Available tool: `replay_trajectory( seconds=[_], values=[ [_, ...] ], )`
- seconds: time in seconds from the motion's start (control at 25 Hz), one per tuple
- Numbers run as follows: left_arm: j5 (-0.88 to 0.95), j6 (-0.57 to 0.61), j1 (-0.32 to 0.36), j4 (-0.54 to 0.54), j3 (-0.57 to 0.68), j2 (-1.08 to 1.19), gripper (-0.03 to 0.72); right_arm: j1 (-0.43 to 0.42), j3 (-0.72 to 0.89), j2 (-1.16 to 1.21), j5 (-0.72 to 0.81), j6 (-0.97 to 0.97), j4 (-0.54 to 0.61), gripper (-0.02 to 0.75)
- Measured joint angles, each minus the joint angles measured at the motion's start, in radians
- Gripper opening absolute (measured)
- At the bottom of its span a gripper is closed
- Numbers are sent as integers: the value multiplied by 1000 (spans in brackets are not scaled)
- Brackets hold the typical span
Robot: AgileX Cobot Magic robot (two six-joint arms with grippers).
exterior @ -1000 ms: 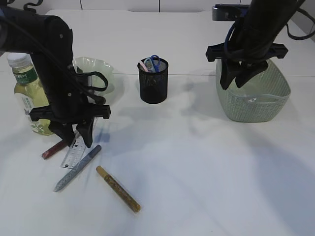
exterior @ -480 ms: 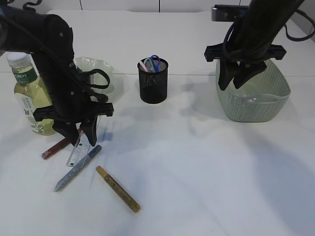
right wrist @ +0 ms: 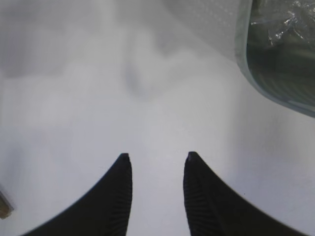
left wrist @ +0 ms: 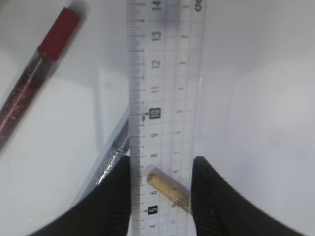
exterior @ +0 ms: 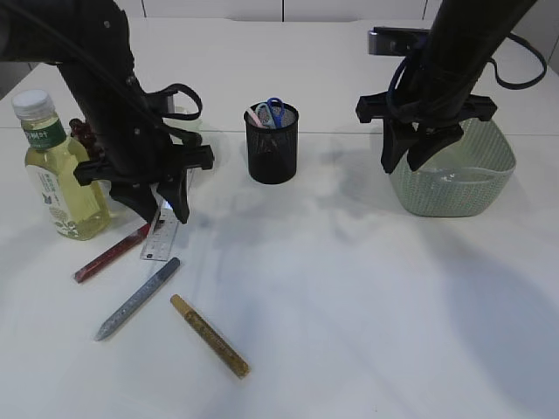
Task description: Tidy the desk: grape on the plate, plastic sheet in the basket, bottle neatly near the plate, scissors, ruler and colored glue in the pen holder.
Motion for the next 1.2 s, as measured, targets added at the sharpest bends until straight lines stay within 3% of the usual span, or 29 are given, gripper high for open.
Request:
replay_trajectory(
  seconds=[0.64,1.2],
  values=[
    [-84,73,-35,-47,-162,2,269,-25,0,0,0,-6,-15,290],
    [-299,92,-39,-103,-176,3,269,-28,0,0,0,-8,-17,290]
  ],
)
